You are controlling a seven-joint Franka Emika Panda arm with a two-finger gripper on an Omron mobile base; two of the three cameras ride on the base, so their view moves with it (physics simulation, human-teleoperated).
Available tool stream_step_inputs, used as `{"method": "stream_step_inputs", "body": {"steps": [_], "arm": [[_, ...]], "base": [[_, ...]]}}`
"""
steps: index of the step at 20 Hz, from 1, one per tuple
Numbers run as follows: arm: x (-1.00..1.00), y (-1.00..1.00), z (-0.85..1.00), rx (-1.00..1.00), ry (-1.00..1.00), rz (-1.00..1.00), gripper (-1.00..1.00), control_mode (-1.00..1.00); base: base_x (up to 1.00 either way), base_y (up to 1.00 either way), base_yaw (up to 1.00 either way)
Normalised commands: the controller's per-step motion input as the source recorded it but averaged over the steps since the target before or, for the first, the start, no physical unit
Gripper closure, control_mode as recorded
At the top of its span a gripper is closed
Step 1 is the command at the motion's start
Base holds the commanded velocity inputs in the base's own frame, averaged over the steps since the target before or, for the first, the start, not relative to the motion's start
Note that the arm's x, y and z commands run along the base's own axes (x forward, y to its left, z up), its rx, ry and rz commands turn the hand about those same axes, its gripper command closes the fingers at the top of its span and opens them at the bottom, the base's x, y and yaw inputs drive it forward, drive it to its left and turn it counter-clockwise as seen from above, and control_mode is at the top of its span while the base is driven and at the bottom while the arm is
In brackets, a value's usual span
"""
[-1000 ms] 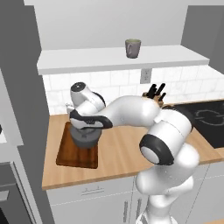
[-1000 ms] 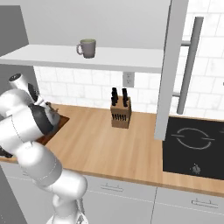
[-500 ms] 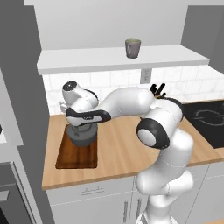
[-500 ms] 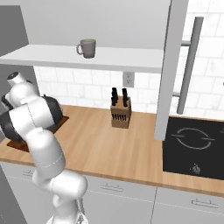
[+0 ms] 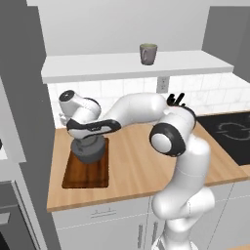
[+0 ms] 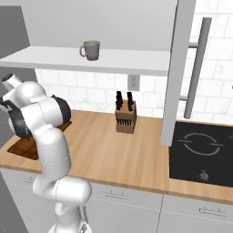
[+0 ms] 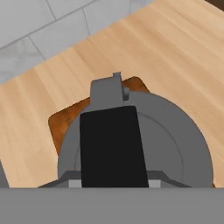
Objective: Pick the kettle from the counter and place it on the tray. Then pick the mug from the cabinet and place it on the tray. Then close the cabinet doors.
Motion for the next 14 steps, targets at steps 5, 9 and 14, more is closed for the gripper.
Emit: {"method": "stream_step_inputs", "body": {"steps": [5, 9, 14], "arm": [[0.0, 0.0, -0.05, 0.0, 0.0, 0.0, -1.0, -1.0], [0.0, 0.01, -0.22, 0.0, -0.01, 0.0, -1.0, -1.0], [-0.07, 0.0, -0.28, 0.01, -0.08, 0.0, -1.0, -1.0]], "base": [[0.0, 0.0, 0.0], [0.0, 0.0, 0.0], [0.0, 0.0, 0.0]]}}
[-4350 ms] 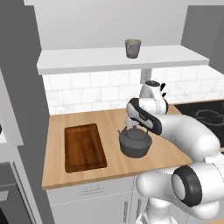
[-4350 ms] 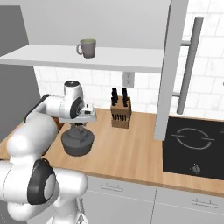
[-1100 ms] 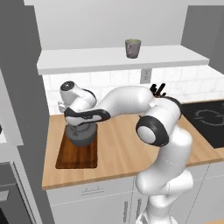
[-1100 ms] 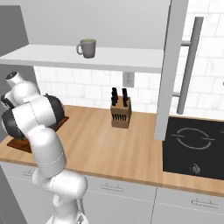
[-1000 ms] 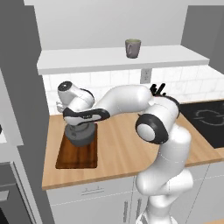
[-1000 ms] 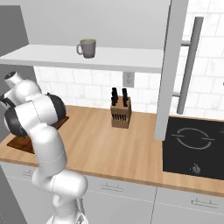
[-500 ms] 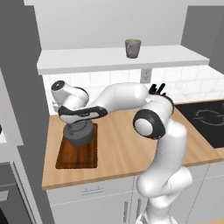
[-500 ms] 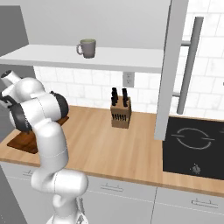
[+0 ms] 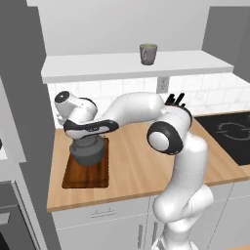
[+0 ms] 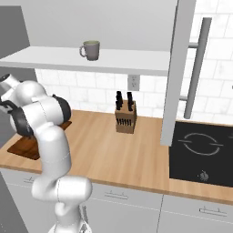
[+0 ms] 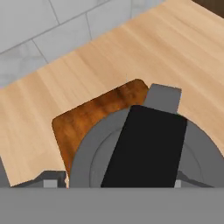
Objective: Pick the kettle from the counter and place it on the tray. Then pick the mug from the cabinet and place it on the tray. Then close the cabinet doors.
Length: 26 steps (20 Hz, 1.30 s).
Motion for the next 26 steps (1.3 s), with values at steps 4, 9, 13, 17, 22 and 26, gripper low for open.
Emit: {"method": "stream_step_inputs", "body": {"steps": [4, 9, 13, 17, 22, 26], "arm": [[-0.24, 0.0, -0.12, 0.07, -0.16, 0.0, -1.0, -1.0], [-0.26, -0.01, -0.07, 0.11, -0.15, 0.0, -1.0, -1.0], [-0.37, -0.16, -0.09, 0.11, -0.06, 0.0, -1.0, -1.0], [-0.26, -0.3, 0.0, 0.17, -0.11, 0.0, -1.0, -1.0], [-0.31, -0.36, 0.12, 0.24, -0.13, 0.0, -1.0, -1.0], [-0.48, -0.39, 0.55, 0.22, -0.01, 0.0, -1.0, -1.0]], "base": [[0.0, 0.0, 0.0], [0.0, 0.0, 0.0], [0.0, 0.0, 0.0], [0.0, 0.0, 0.0], [0.0, 0.0, 0.0], [0.0, 0.0, 0.0]]}}
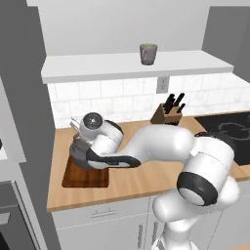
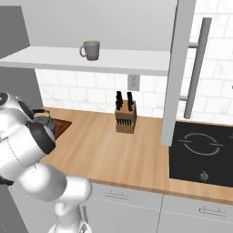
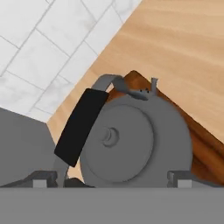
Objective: Pick the kettle from the counter and place it on the tray. Then pick the mug from the cabinet and place it on the tray. Then close the cabinet doors.
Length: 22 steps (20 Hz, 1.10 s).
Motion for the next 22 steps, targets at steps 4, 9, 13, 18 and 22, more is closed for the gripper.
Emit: {"method": "stream_step_inputs", "body": {"steps": [4, 9, 13, 18, 22], "arm": [[-0.47, -0.39, 0.88, 0.19, 0.0, 0.05, -1.0, -1.0], [-0.5, -0.32, 0.69, 0.06, 0.06, 0.08, -1.0, -1.0], [-0.45, -0.22, 0.35, 0.0, 0.15, 0.08, -1.0, -1.0], [-0.08, -0.02, -0.01, -0.04, 0.1, 0.03, -1.0, -1.0], [0.0, 0.0, 0.0, -0.01, 0.0, 0.0, -1.0, -1.0]], "base": [[0.0, 0.0, 0.0], [0.0, 0.0, 0.0], [0.0, 0.0, 0.0], [0.0, 0.0, 0.0], [0.0, 0.0, 0.0]]}}
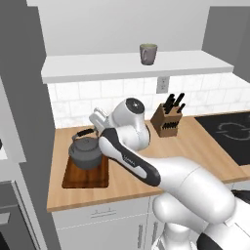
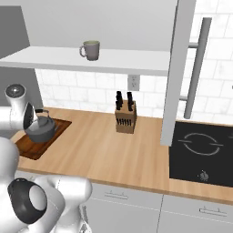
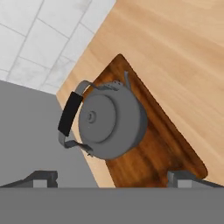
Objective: Pick the kettle from the counter and place it on the tray. Then pick the mug from the cabinet and place it on the tray. Then close the cabinet doors.
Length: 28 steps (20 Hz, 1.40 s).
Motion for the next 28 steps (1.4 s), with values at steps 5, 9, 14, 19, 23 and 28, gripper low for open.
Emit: {"method": "stream_step_inputs", "body": {"steps": [5, 9, 14, 19, 23, 28], "arm": [[-0.08, -0.05, 0.08, 0.0, 0.06, 0.05, -1.0, -1.0], [-0.36, -0.01, 0.29, -0.01, 0.05, 0.21, -1.0, -1.0], [-0.72, -0.1, 0.38, -0.11, 0.01, 0.2, -1.0, -1.0], [-0.83, -0.39, 0.44, -0.22, -0.1, 0.1, -1.0, -1.0], [-0.59, -0.51, 0.11, -0.3, -0.11, 0.3, -1.0, -1.0], [-0.13, -0.42, 0.39, -0.29, -0.25, 0.2, -1.0, -1.0]], "base": [[0.0, 0.0, 0.0], [0.0, 0.0, 0.0], [0.0, 0.0, 0.0], [0.0, 0.0, 0.0], [0.0, 0.0, 0.0], [0.0, 0.0, 0.0]]}}
